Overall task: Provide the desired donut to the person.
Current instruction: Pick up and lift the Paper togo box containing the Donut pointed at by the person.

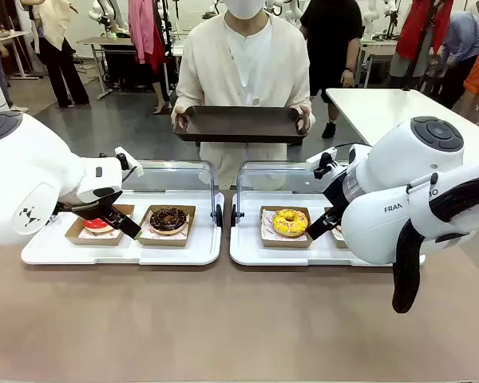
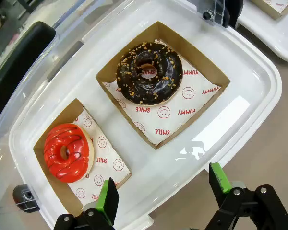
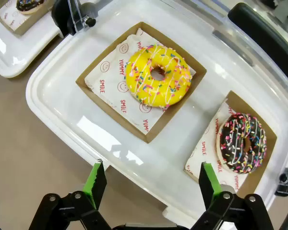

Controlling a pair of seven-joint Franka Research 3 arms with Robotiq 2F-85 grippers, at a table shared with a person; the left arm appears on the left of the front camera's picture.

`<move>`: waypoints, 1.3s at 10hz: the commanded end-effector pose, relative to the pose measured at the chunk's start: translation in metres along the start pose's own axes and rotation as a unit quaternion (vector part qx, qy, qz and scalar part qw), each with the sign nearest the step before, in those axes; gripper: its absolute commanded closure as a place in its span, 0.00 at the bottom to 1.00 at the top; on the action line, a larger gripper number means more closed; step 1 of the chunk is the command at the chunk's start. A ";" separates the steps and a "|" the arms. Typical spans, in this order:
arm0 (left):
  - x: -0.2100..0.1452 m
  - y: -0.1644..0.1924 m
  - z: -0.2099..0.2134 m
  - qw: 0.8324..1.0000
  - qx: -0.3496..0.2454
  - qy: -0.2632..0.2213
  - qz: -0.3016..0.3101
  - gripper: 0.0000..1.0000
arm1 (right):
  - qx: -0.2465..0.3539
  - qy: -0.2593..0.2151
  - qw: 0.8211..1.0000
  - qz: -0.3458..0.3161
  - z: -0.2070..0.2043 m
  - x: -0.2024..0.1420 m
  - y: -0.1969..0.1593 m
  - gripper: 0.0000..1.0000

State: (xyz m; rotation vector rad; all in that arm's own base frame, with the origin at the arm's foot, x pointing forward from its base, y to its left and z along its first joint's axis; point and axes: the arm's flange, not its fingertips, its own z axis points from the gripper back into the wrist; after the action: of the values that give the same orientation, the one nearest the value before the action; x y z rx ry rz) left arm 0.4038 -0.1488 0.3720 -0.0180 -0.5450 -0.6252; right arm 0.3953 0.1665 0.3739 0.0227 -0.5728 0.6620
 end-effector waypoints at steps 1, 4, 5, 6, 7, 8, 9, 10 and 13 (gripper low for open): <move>0.000 0.000 0.000 1.000 0.000 0.000 0.000 0.00 | 0.000 0.000 1.000 0.000 0.000 0.000 0.000 0.00; 0.000 0.000 0.000 1.000 0.000 0.000 0.000 0.00 | 0.000 0.000 1.000 0.000 0.000 0.000 0.000 0.00; 0.000 0.000 0.000 1.000 0.000 0.000 0.000 0.00 | 0.000 0.000 1.000 0.000 0.000 0.000 0.000 0.00; 0.000 0.000 0.000 1.000 0.000 0.000 0.000 0.00 | 0.000 0.000 1.000 0.000 0.000 0.000 0.000 0.00; 0.000 0.000 0.000 1.000 0.000 0.000 0.000 0.00 | 0.000 0.000 1.000 0.000 0.000 0.000 0.000 0.00; 0.000 0.000 0.000 1.000 0.000 0.000 0.000 0.00 | 0.000 0.000 1.000 0.000 0.000 0.000 0.000 0.00; 0.000 0.000 0.000 1.000 0.000 0.000 0.000 0.00 | 0.000 0.000 1.000 0.000 0.000 0.000 0.000 0.00; 0.000 0.000 0.000 1.000 0.000 0.000 0.000 0.00 | 0.000 0.000 1.000 0.000 0.000 0.000 0.000 0.00; 0.000 0.000 0.000 1.000 0.000 0.000 0.000 0.00 | 0.000 0.000 1.000 0.000 0.000 0.000 0.000 0.00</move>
State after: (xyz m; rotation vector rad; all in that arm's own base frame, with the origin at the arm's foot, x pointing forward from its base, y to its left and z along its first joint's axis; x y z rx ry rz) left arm 0.4038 -0.1488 0.3720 -0.0180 -0.5450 -0.6252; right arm 0.3953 0.1664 0.3739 0.0224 -0.5728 0.6619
